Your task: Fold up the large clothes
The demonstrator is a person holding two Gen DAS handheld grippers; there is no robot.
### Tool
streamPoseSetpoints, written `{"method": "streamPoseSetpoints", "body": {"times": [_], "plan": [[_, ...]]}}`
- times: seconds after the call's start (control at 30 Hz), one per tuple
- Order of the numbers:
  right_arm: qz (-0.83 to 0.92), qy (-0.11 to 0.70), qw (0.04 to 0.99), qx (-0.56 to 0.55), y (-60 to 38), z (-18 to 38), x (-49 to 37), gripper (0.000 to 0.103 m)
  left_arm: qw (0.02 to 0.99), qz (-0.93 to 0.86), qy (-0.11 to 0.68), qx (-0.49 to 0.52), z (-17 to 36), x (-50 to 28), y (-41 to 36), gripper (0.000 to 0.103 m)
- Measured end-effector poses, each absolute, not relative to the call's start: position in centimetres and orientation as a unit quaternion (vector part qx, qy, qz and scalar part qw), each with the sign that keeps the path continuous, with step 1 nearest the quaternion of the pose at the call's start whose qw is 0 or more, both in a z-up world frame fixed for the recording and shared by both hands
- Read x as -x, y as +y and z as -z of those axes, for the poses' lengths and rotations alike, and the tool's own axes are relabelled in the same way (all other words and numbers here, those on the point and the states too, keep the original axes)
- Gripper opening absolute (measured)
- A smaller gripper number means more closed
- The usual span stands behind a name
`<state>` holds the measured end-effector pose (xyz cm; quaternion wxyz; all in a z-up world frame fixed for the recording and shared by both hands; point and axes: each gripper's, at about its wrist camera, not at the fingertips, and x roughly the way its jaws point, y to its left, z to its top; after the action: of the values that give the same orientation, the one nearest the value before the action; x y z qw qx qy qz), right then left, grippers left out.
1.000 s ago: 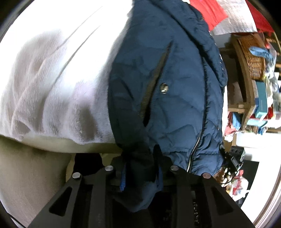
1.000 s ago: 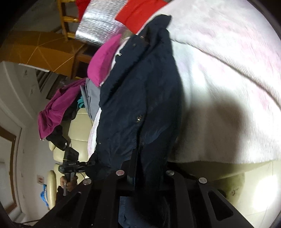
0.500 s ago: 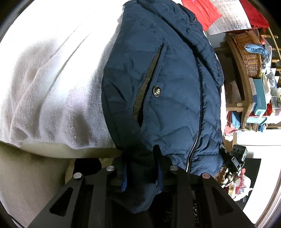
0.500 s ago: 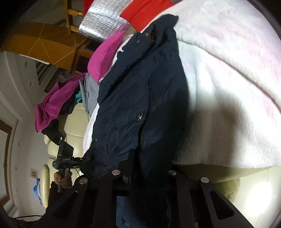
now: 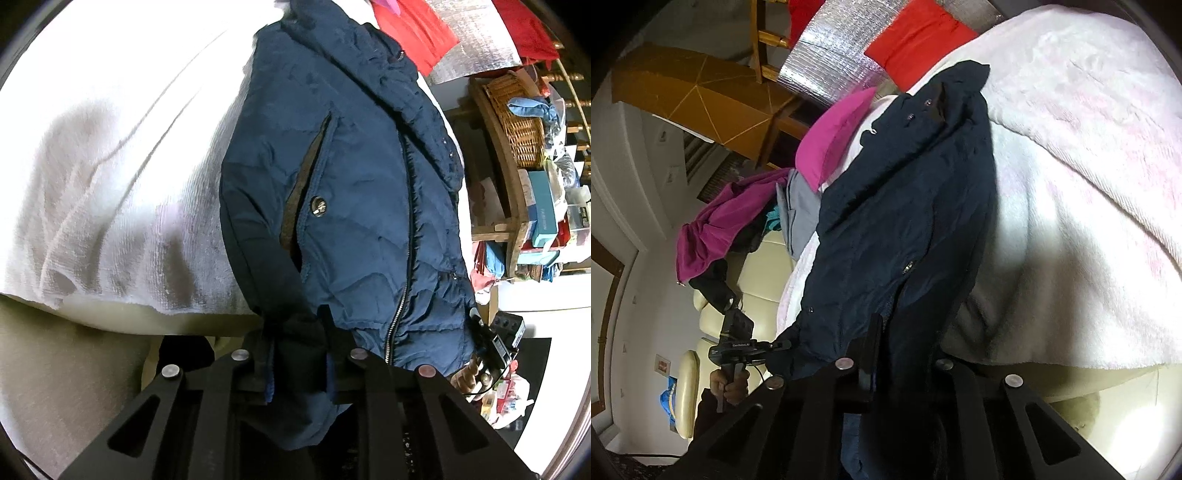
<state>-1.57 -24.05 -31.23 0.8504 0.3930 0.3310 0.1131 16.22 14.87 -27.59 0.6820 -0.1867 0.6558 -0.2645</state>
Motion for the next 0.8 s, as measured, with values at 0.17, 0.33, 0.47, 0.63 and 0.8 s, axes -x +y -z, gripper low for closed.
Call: {"method": "streamPoseSetpoints", "body": {"times": [0.17, 0.33, 0.47, 0.63, 0.8], "plan": [[-0.119, 0.324, 0.853, -0.392, -24.0, 30.4, 1.6, 0.013, 0.693, 0.273, 0.64, 0.187, 25.5, -16.1, 14.8, 0.02], [-0.125, 0.312, 0.858, -0.389, -24.2, 29.3, 1.4, 0.013, 0.706, 0.284, 0.622, 0.185, 23.2, -16.3, 14.6, 0.02], [-0.126, 0.297, 0.865, -0.383, -24.6, 28.0, 0.9, 0.012, 0.714, 0.293, 0.607, 0.189, 21.5, -16.9, 14.2, 0.02], [-0.123, 0.274, 0.874, -0.381, -25.7, 26.2, -0.3, 0.012, 0.726, 0.297, 0.589, 0.192, 19.6, -18.4, 14.1, 0.02], [-0.119, 0.257, 0.882, -0.376, -26.7, 24.7, -2.1, 0.011, 0.736, 0.301, 0.573, 0.2, 18.0, -20.7, 13.5, 0.02]]}}
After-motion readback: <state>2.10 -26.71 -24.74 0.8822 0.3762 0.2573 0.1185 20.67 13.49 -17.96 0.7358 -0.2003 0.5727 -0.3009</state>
